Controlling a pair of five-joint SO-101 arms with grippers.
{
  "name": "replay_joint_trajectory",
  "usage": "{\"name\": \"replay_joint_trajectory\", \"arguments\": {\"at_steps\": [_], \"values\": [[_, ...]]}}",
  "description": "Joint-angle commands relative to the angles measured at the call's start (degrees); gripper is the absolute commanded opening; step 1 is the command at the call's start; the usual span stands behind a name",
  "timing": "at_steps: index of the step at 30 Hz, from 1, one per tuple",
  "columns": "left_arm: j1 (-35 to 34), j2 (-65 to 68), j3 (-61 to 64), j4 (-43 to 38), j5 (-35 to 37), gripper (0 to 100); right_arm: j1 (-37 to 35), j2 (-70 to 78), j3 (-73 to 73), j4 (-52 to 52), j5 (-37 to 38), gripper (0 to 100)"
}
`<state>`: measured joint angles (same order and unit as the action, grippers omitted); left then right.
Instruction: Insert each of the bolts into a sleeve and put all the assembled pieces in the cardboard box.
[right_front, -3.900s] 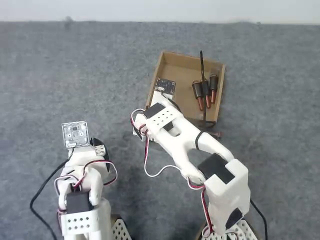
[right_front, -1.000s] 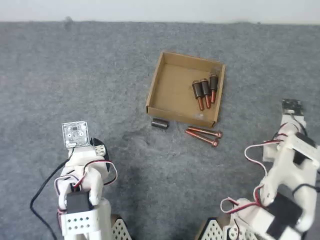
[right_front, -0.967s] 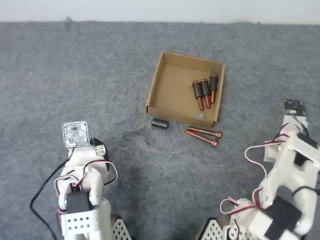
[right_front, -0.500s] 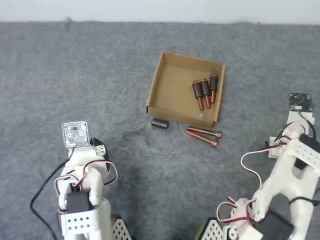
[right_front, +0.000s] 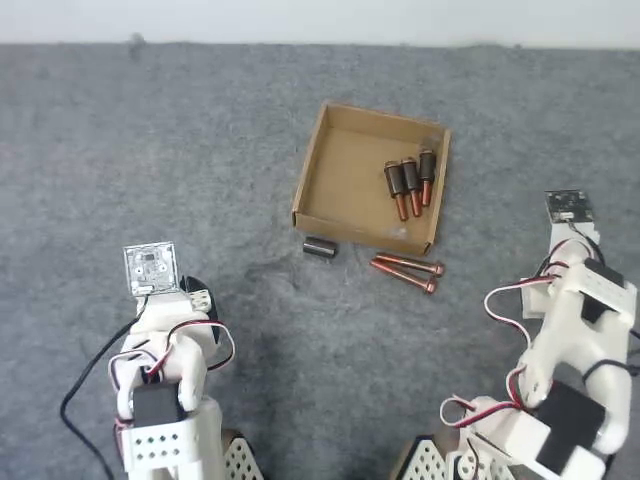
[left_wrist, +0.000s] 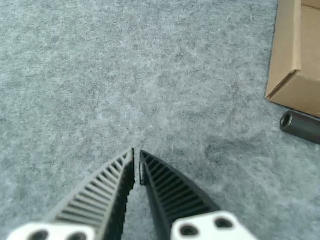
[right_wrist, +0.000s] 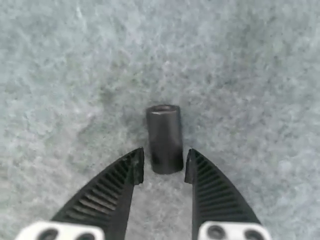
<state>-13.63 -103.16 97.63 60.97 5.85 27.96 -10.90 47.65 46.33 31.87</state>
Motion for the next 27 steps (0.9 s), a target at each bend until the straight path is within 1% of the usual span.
{"name": "replay_joint_trajectory", "arguments": {"at_steps": [1, 7, 13, 17, 18, 22, 27], "values": [[-0.1, -0.5, -1.1, 0.4, -0.4, 2, -1.5, 0.8, -4.4, -2.0, 1.0, 12.4], [-0.1, -0.5, -1.1, 0.4, -0.4, 2, -1.5, 7.1, -5.1, -6.5, 1.3, 11.9], [-0.1, -0.5, -1.1, 0.4, -0.4, 2, -1.5, 12.1, -8.1, -7.1, 1.5, 11.0], [-0.1, -0.5, -1.1, 0.4, -0.4, 2, -1.5, 13.1, -9.9, -6.5, 1.6, 0.0], [-0.1, -0.5, -1.1, 0.4, -0.4, 2, -1.5, 13.1, -10.0, -6.5, 1.6, 0.7], [-0.1, -0.5, -1.1, 0.3, -0.4, 2, -0.2, 10.7, -11.2, -1.6, 1.5, 0.7], [-0.1, -0.6, -1.1, 0.0, -0.4, 2, 5.1, 2.9, -12.9, 7.9, 1.0, 0.7]]}}
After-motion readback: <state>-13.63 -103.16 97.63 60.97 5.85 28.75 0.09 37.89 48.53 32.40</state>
